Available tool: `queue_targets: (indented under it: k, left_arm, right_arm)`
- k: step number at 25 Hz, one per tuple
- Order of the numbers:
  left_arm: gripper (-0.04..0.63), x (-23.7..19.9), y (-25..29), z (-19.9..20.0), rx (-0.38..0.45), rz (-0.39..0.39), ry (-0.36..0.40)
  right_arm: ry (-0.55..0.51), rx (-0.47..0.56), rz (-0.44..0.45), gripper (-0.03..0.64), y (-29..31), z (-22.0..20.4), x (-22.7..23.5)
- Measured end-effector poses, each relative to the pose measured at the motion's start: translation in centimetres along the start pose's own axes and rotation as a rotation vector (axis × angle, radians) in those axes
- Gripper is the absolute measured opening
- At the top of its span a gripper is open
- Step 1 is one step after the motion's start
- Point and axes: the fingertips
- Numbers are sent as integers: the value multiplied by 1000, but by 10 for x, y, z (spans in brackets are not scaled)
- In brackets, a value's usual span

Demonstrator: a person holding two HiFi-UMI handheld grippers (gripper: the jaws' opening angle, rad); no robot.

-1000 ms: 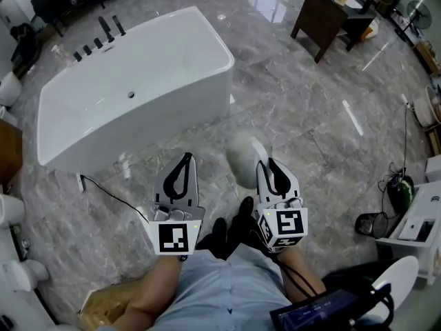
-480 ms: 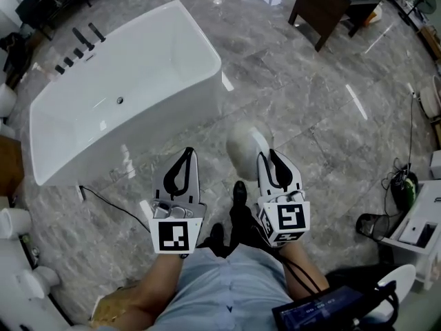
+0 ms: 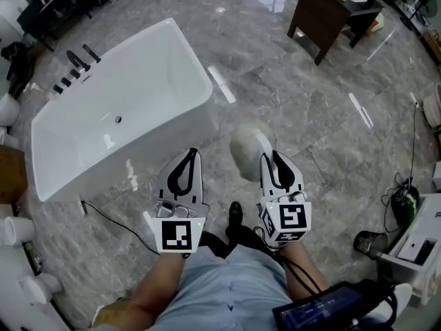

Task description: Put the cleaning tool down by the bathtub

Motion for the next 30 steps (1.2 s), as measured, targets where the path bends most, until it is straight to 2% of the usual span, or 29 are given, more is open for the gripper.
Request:
queue_targets:
  k: [6, 11, 21, 30]
  left_arm:
    - [17, 1, 31, 18, 31, 18, 4]
    - [17, -5, 47, 16, 27, 38, 1]
    - [17, -26, 90, -3, 15, 44, -14]
    - [17, -56, 173, -36, -9, 6, -16]
  right_arm:
    - [-15, 40, 3, 97, 18, 32, 20]
    - [-28, 52, 7, 97, 33, 46, 29]
    - [-29, 34, 11, 97, 84, 50, 34]
    - [-20, 12, -8, 95, 171, 66, 53]
Point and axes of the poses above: the fingertips, and each gripper's own axes: y forward along the fingers, x to its right, z out of its top, and after that the axes turned 15 degrees about y, right-handed
